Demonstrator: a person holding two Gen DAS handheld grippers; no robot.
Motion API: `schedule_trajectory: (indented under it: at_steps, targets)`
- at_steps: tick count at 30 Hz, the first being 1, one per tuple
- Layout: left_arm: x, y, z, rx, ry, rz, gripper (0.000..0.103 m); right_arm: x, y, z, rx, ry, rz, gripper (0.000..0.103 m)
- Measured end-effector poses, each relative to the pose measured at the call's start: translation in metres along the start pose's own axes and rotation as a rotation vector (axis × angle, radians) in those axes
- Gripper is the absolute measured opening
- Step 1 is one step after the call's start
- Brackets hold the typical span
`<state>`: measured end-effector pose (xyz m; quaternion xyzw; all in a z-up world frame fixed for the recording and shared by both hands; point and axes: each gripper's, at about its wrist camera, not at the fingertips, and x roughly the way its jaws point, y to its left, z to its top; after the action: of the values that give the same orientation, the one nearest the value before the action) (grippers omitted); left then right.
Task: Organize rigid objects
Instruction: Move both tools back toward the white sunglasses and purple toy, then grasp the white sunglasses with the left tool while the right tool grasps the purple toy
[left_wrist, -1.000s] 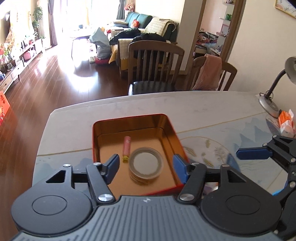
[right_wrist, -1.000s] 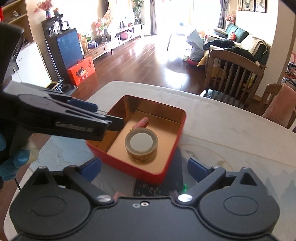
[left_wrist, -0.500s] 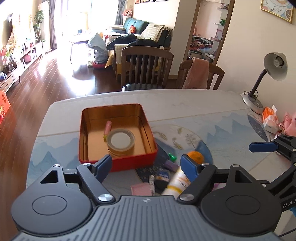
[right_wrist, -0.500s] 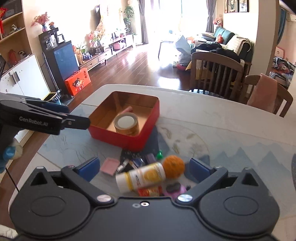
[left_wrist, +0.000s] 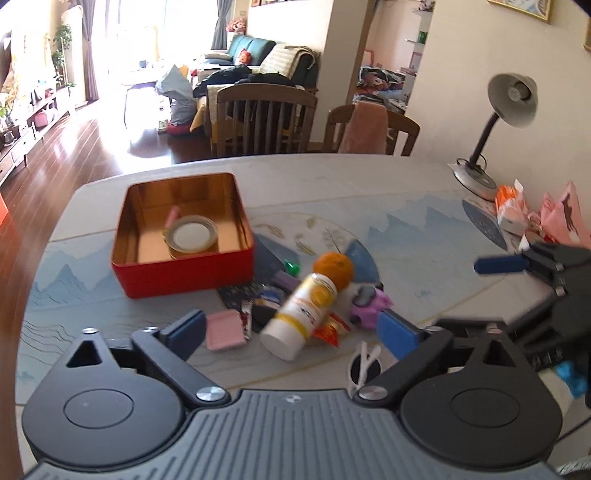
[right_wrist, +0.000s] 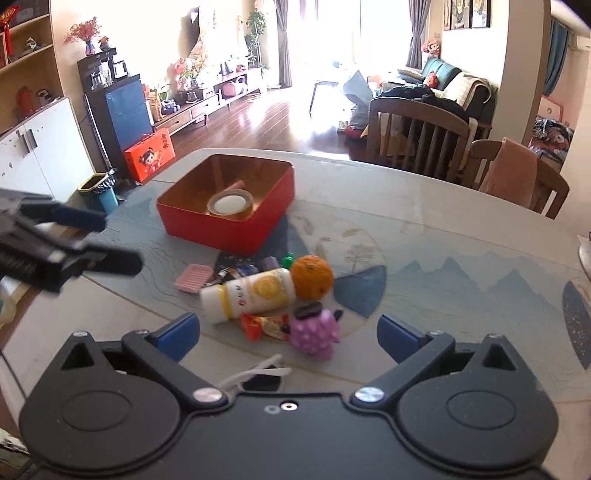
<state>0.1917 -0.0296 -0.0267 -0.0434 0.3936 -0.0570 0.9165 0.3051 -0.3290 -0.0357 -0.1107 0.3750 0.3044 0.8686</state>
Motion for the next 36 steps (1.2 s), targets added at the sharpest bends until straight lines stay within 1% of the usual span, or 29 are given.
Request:
schedule_trajectory:
  at_steps: [3,6,11,16,21,23,28,30,35,36]
  targets:
    - [0.007,-0.012,-0.014,0.027,0.014,0.001,0.102,0.009,-0.011,-0.005,0.016,0.013,-0.012,0.103]
    - [0.015,-0.021,-0.025,0.031,0.033,-0.023,0.102,0.020,-0.019,-0.010,0.018,0.035,-0.022,0.103]
    - [0.032,-0.034,-0.040,0.049,0.059,-0.035,0.102,0.037,-0.027,-0.015,0.031,0.060,0.002,0.103]
    - [0.051,-0.044,-0.055,0.084,0.080,-0.022,0.102,0.057,-0.027,-0.017,0.004,0.098,0.013,0.102]
    - [0.067,-0.049,-0.071,0.110,0.092,0.007,0.102,0.076,-0.028,-0.017,0.004,0.135,0.007,0.099]
    - [0.071,-0.052,-0.076,0.127,0.094,0.007,0.102,0.084,-0.028,-0.017,0.001,0.151,0.006,0.097]
    - [0.081,-0.057,-0.082,0.150,0.096,0.016,0.102,0.097,-0.025,-0.018,0.000,0.174,0.006,0.094]
    - [0.085,-0.058,-0.083,0.156,0.101,0.022,0.102,0.101,-0.023,-0.018,-0.010,0.180,0.008,0.090]
    - [0.093,-0.059,-0.084,0.143,0.130,-0.003,0.100,0.108,-0.019,-0.017,-0.024,0.194,0.020,0.087]
    - [0.095,-0.059,-0.085,0.144,0.136,-0.005,0.096,0.110,-0.019,-0.016,-0.025,0.196,0.020,0.086]
